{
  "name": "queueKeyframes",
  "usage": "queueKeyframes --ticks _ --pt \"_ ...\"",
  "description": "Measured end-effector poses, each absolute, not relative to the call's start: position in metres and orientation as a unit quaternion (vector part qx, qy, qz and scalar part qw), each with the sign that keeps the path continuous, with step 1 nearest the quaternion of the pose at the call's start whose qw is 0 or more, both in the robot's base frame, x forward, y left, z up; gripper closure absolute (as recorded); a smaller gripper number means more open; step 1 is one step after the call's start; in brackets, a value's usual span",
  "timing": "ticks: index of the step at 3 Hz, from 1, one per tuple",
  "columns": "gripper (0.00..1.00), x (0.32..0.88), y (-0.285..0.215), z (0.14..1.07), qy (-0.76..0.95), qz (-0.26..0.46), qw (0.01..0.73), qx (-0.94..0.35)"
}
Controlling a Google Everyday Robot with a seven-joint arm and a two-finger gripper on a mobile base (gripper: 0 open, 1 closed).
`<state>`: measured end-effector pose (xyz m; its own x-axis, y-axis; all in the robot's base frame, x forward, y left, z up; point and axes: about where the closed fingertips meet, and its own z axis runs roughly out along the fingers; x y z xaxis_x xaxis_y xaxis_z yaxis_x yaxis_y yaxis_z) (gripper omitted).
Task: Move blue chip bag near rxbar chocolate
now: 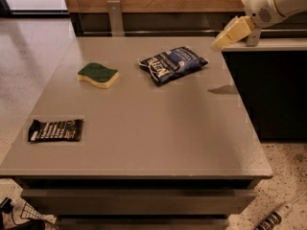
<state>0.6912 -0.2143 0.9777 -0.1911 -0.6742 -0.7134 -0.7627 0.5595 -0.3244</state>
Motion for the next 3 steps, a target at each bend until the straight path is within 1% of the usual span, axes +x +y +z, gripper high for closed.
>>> queueKeyframes --ticks 1,2,3 --pt "0.0 0.723 -0.188 0.962 0.778 0.047 0.396 -0.485" --pt "0.0 0.75 -0.162 0.935 0.782 0.063 0.357 -0.507" --pt "0.0 0.769 -0.132 0.889 0.791 0.093 0.303 -0.523"
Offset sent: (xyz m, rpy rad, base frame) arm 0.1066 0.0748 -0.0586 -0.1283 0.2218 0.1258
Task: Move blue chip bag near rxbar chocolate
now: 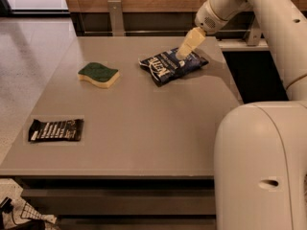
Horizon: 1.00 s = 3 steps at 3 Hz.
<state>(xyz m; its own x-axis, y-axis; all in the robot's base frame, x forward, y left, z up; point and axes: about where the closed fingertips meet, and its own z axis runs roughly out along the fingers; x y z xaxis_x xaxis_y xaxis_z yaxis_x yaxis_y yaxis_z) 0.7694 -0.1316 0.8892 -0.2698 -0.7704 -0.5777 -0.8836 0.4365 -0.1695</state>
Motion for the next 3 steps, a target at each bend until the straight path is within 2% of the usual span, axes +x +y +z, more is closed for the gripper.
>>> queueKeyframes --ticks 2,3 --pt "0.0 0.764 -0.107 0.838 0.809 0.147 0.255 -0.509" --pt "0.18 0.757 -0.089 0.81 0.809 0.178 0.244 -0.504"
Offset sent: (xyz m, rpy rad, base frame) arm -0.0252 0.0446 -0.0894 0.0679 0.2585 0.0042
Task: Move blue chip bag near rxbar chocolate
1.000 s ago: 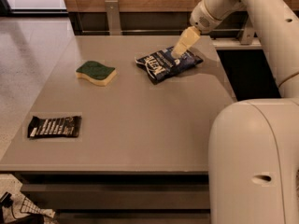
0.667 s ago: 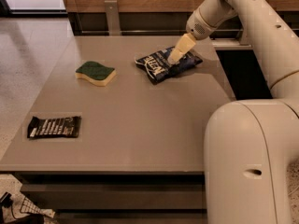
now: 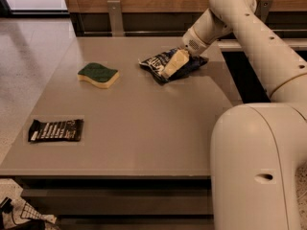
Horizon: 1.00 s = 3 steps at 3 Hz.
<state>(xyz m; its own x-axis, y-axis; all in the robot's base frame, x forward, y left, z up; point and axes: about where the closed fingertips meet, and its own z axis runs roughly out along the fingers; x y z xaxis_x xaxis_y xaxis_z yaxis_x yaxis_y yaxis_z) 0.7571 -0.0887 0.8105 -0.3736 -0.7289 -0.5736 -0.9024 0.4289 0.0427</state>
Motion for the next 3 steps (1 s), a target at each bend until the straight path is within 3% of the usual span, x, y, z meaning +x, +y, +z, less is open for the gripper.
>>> queueKeyframes --ticks 3 --pt "0.87 0.755 -0.085 0.819 0.81 0.182 0.238 -0.505"
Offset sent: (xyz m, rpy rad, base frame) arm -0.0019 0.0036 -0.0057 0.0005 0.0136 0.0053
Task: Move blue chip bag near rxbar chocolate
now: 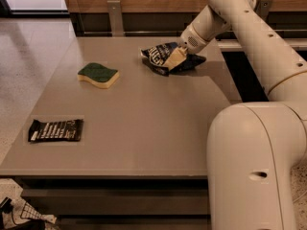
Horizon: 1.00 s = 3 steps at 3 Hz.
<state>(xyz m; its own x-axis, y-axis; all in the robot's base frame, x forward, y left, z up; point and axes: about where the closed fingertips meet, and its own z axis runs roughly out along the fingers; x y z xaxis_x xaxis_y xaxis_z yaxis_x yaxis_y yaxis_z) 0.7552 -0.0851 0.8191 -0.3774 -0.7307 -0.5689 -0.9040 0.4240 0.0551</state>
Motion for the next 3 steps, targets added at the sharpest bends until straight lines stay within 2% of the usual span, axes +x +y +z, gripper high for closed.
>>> queueKeyframes --ticks 1,3 --pt "1.0 0.755 -0.085 0.821 0.81 0.182 0.238 -0.505" --pt "1.0 0.744 -0.086 0.837 0.81 0.167 0.234 -0.511"
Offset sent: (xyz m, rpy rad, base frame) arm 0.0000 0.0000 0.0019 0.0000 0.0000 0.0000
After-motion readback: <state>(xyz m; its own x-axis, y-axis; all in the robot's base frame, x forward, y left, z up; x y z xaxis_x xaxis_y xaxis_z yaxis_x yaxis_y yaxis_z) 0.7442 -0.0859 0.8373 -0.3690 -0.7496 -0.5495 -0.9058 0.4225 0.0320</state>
